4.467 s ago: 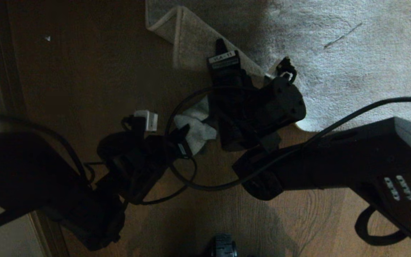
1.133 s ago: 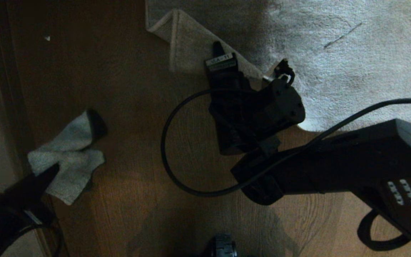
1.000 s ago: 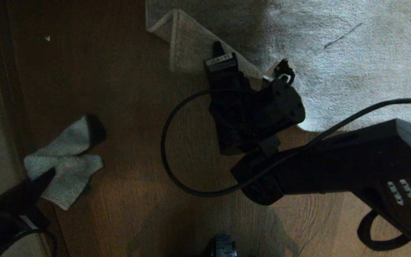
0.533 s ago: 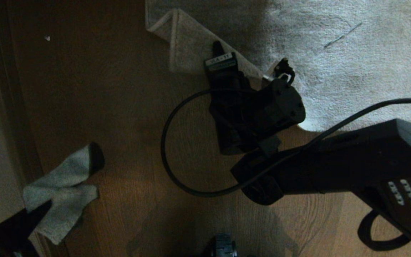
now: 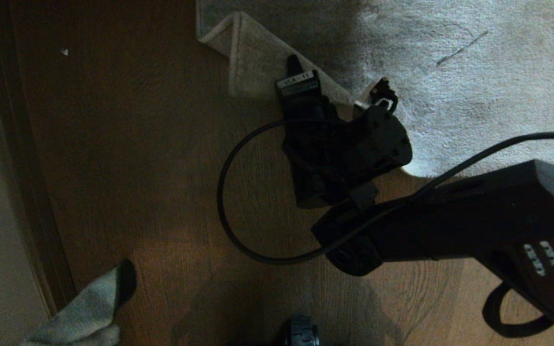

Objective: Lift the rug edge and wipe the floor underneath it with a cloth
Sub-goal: Wipe the floor under the carpet with a rag, then lay down the carpet

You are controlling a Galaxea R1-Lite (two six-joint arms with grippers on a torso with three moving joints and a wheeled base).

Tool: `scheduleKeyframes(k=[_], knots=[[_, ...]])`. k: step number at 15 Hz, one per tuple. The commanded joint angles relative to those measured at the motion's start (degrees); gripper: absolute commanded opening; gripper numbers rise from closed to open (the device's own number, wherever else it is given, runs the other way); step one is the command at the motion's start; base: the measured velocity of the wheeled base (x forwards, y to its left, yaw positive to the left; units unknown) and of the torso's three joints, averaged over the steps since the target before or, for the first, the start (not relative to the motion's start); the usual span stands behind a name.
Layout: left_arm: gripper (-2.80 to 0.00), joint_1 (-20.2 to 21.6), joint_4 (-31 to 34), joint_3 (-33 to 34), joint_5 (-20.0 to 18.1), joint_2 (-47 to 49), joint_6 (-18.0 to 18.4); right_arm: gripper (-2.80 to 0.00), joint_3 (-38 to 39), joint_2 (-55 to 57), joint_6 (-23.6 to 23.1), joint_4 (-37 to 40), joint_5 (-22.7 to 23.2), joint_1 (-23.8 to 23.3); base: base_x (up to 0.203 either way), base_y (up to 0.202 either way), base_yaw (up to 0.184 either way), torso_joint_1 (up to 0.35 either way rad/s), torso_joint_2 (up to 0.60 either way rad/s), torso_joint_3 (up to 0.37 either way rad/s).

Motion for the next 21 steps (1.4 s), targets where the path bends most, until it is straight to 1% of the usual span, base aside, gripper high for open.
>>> scheduleKeyframes(k=[1, 2, 3, 4, 7, 14, 17, 18, 20, 21], knots=[[-2.8, 0.0, 2.4, 0.3, -0.5, -3.7, -2.6, -2.8, 0.1, -0.1, 0.2, -2.8, -0.2, 0.0, 0.0, 0.0, 0.0, 0.0, 0.0, 0.0], [-2.8, -0.1, 2.9, 0.3, -0.1, -3.7, -4.7, -2.8, 0.1, -0.1, 0.2, -2.8, -0.2, 0.0, 0.0, 0.0, 0.0, 0.0, 0.0, 0.0], [-2.8, -0.9, 3.2, 0.3, 0.0, -3.6, -5.1, -2.8, 0.1, -0.3, 0.2, -2.8, -0.2, 0.1, 0.0, 0.0, 0.0, 0.0, 0.0, 0.0], [-2.8, -2.0, 3.2, 0.3, 0.0, -3.6, -5.1, -2.8, 0.1, -0.3, 0.2, -2.8, -0.2, 0.1, 0.0, 0.0, 0.0, 0.0, 0.0, 0.0], [-2.8, -2.0, 3.3, 0.3, 0.1, -3.6, -4.7, -2.8, 0.1, -0.7, 0.1, -2.8, -0.3, 0.1, 0.0, 0.0, 0.0, 0.0, 0.0, 0.0], [-2.8, -2.0, 3.3, 0.3, 0.1, -3.7, -4.9, -2.8, 2.5, -2.1, 0.2, -2.8, -0.2, 0.1, 0.0, 0.0, 0.0, 0.0, 0.0, 0.0], [-2.8, -2.0, 3.3, 0.3, 0.1, -3.7, -4.9, -2.8, 2.5, -2.3, 0.2, -2.8, -0.2, 0.1, 0.0, 0.0, 0.0, 0.0, 0.0, 0.0], [-2.8, -0.9, 3.3, 0.3, 0.1, -3.6, -4.9, -2.8, 2.4, -2.4, 0.2, -2.8, -0.2, 0.1, 0.0, 0.0, 0.0, 0.0, 0.0, 0.0], [-2.8, 5.9, 3.3, 0.3, 0.1, -3.1, -4.9, -2.8, 2.3, -2.4, 0.2, -2.8, -0.2, 0.1, 0.0, 0.0, 0.0, 0.0, 0.0, 0.0], [-2.8, 8.4, 3.3, 0.3, 0.1, -4.3, -4.9, -2.8, 2.3, -2.4, 0.2, -2.8, -0.1, 0.1, 0.0, 0.0, 0.0, 0.0, 0.0, 0.0]])
